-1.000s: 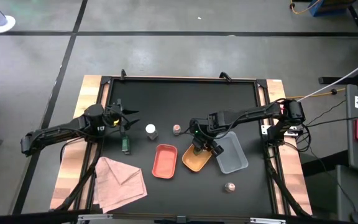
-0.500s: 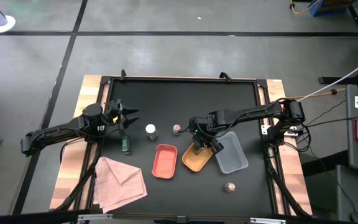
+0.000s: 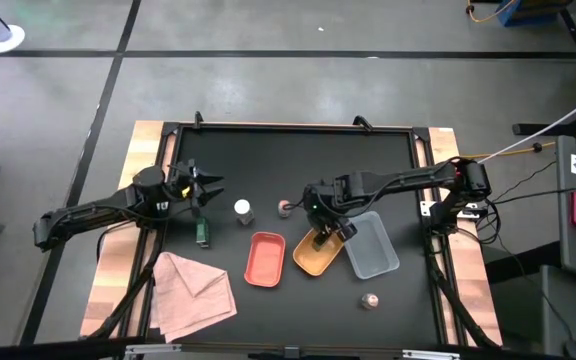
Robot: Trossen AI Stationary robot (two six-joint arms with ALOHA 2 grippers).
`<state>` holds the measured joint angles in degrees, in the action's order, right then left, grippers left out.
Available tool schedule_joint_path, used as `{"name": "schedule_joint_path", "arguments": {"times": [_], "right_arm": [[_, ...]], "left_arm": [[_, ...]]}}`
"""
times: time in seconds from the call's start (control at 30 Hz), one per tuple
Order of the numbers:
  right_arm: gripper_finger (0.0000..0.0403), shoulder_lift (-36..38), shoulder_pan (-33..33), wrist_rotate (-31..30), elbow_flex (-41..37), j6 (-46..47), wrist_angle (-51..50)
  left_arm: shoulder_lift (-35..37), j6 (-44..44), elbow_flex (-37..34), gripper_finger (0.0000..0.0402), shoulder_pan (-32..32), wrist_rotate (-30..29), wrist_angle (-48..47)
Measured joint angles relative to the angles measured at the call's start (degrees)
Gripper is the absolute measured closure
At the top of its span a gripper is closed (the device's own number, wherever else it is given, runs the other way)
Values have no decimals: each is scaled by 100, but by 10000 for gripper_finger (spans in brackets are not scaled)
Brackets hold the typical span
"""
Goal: Sort spices by type
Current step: Put the top brown spice bottle into the transparent bin
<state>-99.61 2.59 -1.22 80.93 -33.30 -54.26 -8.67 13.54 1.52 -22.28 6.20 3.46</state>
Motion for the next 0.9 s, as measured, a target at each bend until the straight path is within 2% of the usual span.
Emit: {"name": "schedule_joint_path", "arguments": {"times": [0.2, 0.43, 0.6, 0.77, 0.9], "right_arm": [[212, 2, -71, -550, 132, -4, 612], [212, -210, -490, -118, 127, 161, 1608], [212, -609, -806, 42, 130, 885, 2304], [212, -1004, -915, 241, 128, 1363, 2711], [212, -1210, -898, 239, 126, 1399, 2798]], "left_arm": [[2, 0, -8, 205, 0, -2, 17], [0, 45, -20, 205, 0, -6, -192], [7, 39, -21, 205, 0, -12, -255], [-62, 131, -22, 205, 0, -26, -290], [-66, 111, -22, 205, 0, -38, -302]]}}
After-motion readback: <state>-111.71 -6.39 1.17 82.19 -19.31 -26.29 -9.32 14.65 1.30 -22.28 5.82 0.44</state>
